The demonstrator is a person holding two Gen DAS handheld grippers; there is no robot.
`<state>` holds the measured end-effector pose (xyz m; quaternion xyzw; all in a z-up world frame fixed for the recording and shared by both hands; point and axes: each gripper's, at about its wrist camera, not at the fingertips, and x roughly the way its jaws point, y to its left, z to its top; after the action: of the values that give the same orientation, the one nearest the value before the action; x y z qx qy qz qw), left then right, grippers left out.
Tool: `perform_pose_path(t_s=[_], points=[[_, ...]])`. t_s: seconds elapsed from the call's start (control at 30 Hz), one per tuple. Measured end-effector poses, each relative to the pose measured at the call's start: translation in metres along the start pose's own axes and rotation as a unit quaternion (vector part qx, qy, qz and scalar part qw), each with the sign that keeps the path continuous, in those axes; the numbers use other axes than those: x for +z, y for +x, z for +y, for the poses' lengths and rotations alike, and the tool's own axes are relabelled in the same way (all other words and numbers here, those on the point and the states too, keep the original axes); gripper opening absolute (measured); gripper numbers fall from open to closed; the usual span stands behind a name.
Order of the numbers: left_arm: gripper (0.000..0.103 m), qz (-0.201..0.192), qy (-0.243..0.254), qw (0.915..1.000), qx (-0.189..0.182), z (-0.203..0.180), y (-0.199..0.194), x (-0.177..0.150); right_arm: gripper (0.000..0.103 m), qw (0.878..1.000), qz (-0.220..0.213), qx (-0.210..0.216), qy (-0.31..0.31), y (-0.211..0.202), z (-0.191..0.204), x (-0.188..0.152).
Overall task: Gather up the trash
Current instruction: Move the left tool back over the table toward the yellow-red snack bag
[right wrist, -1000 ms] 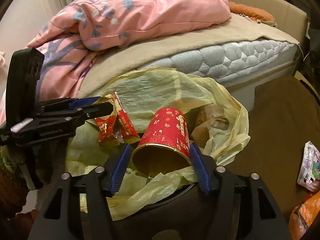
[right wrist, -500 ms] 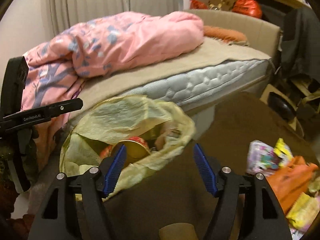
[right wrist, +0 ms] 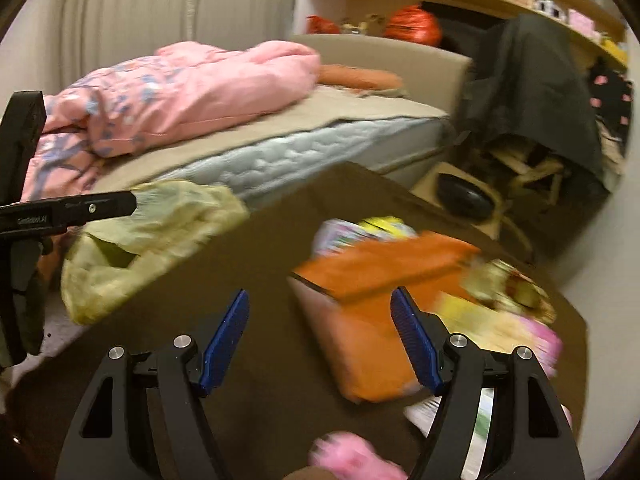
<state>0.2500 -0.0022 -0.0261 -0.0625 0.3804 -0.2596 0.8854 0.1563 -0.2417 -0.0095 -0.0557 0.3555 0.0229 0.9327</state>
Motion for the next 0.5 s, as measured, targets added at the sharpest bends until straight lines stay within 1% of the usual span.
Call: perform_pose_path(t_s=[0.03,0.13,0.2,0.27,0.37,0.5], points=[[0.088,0.004,0.011,0.9999,-0.006,-0.011,0.005,-0.001,0.069,1.0,-0.001,-0.001,0.008,-0.005,-0.009,-0.004],[0.088,0.008,0.049,0.9985,-0.022,-0.043,0.015,-0.004,0.069,0.999,-0.005,-0.022,0.033,-0.02,-0.036,-0.018],[0.087,0.015,0.072,0.9966,-0.038,-0.064,0.023,-0.006,0.069,0.997,-0.009,-0.056,0.044,-0.031,-0.057,-0.029],[0.085,0.024,0.08,0.9953,-0.049,-0.078,0.03,-0.008,0.069,0.996,-0.009,-0.071,0.053,-0.037,-0.072,-0.036],[0.082,0.038,0.09,0.993,-0.066,-0.1,0.044,-0.008,0.069,0.994,-0.005,-0.078,0.077,-0.043,-0.099,-0.046],[0.08,0.043,0.102,0.9913,-0.072,-0.115,0.054,-0.009,0.069,0.993,-0.005,-0.071,0.092,-0.045,-0.121,-0.056]])
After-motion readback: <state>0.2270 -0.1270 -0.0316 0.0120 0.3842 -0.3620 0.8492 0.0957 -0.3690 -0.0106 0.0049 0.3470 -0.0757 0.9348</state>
